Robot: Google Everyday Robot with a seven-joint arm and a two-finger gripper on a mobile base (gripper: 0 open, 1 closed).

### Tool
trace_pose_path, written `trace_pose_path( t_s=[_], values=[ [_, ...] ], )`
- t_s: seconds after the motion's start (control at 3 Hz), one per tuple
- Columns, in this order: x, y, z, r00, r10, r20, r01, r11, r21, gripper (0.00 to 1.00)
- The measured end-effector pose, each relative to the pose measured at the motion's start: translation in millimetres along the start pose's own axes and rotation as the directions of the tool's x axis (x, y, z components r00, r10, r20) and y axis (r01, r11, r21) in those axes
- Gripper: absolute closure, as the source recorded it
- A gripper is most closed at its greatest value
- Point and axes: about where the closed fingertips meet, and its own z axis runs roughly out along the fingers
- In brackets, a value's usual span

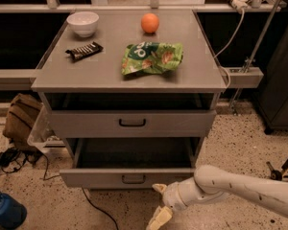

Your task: Close middle drawer

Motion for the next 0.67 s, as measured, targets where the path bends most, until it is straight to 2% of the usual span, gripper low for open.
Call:
trace_pose_path(
  t_s=[0.33,0.67],
  values=[
    [0,0,0,1.000,0.000,0.000,0.000,1.0000,0.000,0.00],
    [-7,-26,-12,1.000,0.011,0.006,-0.012,0.9994,0.033,0.00]
  ],
)
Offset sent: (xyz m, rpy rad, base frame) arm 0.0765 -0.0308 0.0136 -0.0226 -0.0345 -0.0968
